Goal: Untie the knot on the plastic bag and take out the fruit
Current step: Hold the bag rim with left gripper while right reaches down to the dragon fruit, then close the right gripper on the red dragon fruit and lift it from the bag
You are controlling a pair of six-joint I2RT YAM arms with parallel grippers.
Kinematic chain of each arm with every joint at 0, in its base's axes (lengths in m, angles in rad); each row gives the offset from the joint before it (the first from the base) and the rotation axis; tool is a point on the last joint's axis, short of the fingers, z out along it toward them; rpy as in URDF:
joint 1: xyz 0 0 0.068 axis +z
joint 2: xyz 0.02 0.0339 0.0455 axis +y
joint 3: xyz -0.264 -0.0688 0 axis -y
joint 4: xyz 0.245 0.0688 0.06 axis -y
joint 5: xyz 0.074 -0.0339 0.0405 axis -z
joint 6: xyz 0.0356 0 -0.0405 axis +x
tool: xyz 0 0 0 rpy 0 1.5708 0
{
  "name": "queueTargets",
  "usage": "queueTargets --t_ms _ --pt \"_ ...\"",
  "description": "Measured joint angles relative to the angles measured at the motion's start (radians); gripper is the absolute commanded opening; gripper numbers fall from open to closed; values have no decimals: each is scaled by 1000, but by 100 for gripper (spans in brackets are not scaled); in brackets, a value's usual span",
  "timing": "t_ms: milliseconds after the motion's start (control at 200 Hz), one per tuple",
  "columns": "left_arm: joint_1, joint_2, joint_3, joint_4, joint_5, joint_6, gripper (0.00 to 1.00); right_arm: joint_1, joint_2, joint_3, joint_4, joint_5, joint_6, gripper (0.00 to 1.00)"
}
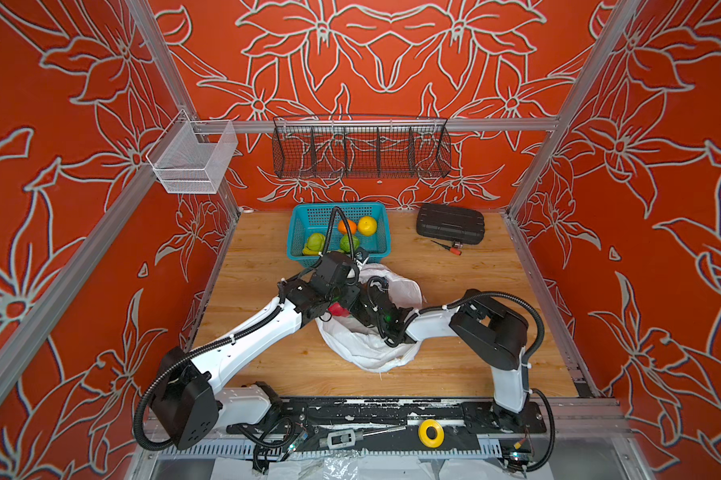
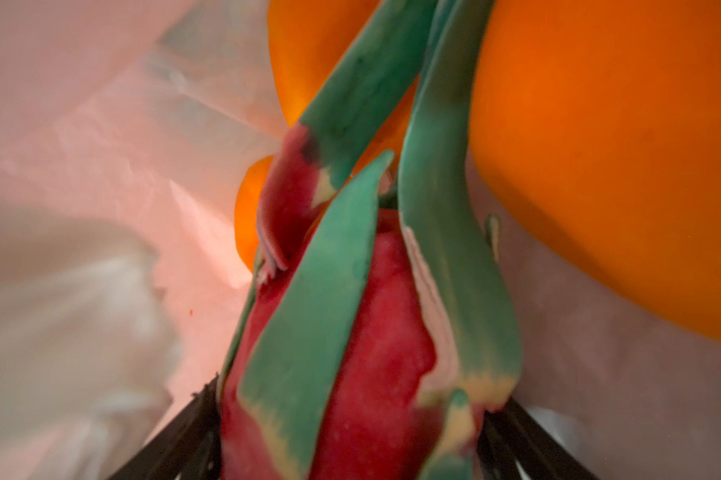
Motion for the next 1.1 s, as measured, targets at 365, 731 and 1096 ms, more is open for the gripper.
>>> queueTargets --t_ms 365,731,1096 --pt "32 0 1 -1 13 -18 9 0 -216 -172 -15 -23 -98 53" --pt "32 3 22 -4 43 -39 9 0 -373 -229 -108 -109 -297 51" --pt "39 40 42 0 54 -71 9 37 -487 -287 -274 -197 -484 50"
